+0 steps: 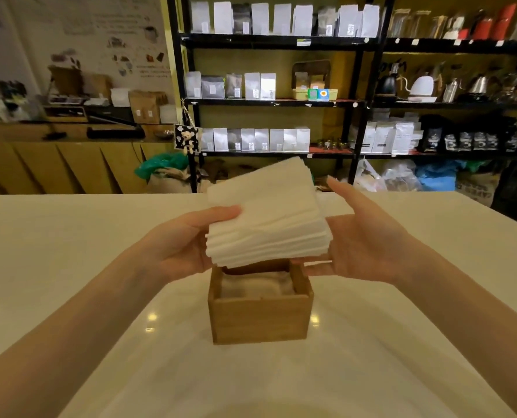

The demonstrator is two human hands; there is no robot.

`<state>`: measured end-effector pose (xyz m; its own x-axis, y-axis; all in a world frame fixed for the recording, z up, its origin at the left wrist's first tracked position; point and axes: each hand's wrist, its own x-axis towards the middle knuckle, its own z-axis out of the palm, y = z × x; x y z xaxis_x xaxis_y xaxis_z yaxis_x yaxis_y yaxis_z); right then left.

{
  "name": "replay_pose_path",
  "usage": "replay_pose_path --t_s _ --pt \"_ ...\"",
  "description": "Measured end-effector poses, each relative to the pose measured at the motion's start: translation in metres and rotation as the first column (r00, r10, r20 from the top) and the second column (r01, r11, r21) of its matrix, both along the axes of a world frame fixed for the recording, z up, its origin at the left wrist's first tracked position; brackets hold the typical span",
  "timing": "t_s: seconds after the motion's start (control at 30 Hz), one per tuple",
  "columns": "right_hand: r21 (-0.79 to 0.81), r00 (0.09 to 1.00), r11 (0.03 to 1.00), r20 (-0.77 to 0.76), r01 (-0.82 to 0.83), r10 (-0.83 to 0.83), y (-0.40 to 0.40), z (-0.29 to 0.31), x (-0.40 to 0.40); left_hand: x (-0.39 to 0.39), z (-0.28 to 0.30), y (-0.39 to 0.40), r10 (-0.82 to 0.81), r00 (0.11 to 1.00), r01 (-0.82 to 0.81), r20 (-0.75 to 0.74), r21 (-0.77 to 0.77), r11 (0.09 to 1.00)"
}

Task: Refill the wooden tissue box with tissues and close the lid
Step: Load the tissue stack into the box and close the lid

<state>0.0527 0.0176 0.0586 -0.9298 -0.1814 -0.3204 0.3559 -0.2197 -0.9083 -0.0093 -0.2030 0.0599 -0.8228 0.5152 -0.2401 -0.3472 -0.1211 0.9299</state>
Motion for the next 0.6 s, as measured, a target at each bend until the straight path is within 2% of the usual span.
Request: replay_pose_path --t_s 0.23,0.4,0.53,0.6 --pt "0.374 0.984 0.925 -0.178 0.074 -0.007 -0.004 -0.003 -0.008 -0.005 -0.006 0.002 -0.1 0.995 0.102 0.031 -0.105 0.989" --pt "0.471 0.99 0.882 -0.135 0.028 0.04 -0.007 -0.007 -0.013 -0.009 -0.008 -0.002 -0.14 0.99 0.143 0.032 -0.195 0.97" --pt "0.464 0.996 0.886 -0.086 0.018 0.025 -0.008 -0.007 -0.016 -0.01 -0.009 -0.009 -0.071 0.996 0.08 0.058 -0.163 0.983" --pt "0.51 0.997 0.859 -0.079 0.037 0.004 -0.01 -0.006 -0.017 -0.012 -0.01 -0.013 -0.063 0.998 0.067 0.027 -0.211 0.975"
